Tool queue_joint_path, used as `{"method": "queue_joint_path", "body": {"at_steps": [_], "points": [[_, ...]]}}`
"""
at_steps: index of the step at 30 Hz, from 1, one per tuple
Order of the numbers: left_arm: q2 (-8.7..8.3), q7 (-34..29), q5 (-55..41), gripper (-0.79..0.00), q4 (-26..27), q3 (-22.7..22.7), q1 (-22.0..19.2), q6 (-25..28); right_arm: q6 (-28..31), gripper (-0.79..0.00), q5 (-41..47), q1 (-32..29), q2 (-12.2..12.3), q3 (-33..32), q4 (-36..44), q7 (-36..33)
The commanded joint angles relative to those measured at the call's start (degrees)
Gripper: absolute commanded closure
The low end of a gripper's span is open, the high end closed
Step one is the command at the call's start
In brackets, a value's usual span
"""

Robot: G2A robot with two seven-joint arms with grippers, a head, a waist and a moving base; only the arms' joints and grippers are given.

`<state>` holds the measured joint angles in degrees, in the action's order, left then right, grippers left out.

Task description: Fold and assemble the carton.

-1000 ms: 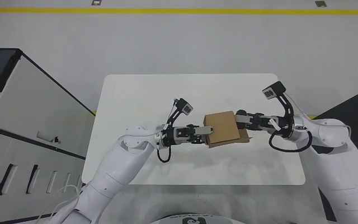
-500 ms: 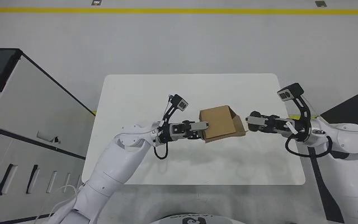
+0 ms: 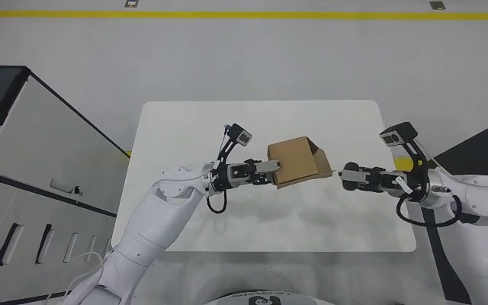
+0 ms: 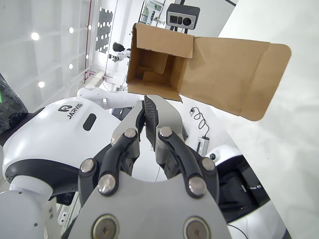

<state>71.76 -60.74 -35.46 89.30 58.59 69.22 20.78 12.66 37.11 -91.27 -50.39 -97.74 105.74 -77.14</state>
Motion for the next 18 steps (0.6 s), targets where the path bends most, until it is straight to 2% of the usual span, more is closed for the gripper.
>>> {"method": "queue_joint_path", "body": {"at_steps": [1,18], "points": [[0.03,-0.1,-0.1,0.0,0.0,-0.2,0.0,0.1,0.1,0.0,-0.3,0.3,-0.1,0.7,0.0,0.3],[0.35,-1.2,-0.9,0.0,-0.4,-2.2,-0.4,0.1,-0.3,0.0,-3.1,3.9,-0.4,5.6,-0.8,3.7]]}}
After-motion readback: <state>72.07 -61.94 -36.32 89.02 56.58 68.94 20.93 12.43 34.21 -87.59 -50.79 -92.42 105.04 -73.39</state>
